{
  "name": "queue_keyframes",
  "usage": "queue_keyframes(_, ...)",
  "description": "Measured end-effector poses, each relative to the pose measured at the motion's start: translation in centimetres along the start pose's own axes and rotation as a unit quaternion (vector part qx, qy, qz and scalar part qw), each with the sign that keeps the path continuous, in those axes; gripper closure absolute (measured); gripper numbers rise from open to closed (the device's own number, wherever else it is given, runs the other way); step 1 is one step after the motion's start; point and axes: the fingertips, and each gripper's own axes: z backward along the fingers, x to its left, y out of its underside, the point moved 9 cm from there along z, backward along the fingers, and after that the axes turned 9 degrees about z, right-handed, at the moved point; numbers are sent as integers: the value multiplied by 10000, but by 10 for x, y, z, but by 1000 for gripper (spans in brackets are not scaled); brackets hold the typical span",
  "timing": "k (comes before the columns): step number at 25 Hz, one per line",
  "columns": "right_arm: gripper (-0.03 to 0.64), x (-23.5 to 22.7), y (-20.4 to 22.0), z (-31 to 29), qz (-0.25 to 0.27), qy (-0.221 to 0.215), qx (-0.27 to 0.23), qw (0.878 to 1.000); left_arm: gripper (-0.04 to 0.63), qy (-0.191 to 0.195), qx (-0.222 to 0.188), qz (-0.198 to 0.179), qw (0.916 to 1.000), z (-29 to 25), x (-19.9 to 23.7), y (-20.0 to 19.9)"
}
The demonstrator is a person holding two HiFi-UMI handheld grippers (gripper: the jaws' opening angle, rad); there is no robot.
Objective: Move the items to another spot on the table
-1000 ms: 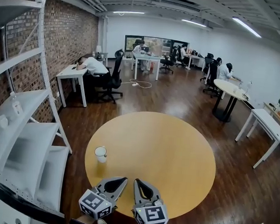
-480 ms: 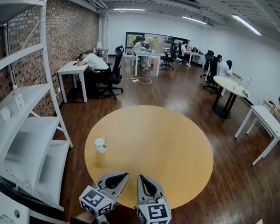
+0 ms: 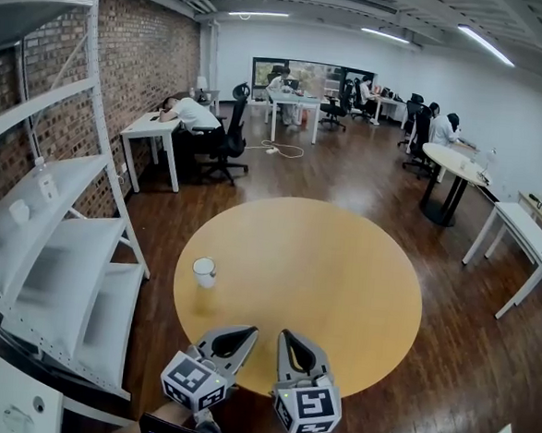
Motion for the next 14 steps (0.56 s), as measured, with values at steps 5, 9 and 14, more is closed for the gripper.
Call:
queue_keyframes(5,617,-2,2,-4,0,68,-91,9999,577,-47,25,-65,10000,3,3,0)
queue_keyframes(9,617,-1,7,-3,14,89,-126,9999,577,-84,131,-83,9998,4,3,2)
queue_keyframes(14,617,-6,9,6,21,57,-23,10000,577,10,68,-89,9999,-2,-6,5)
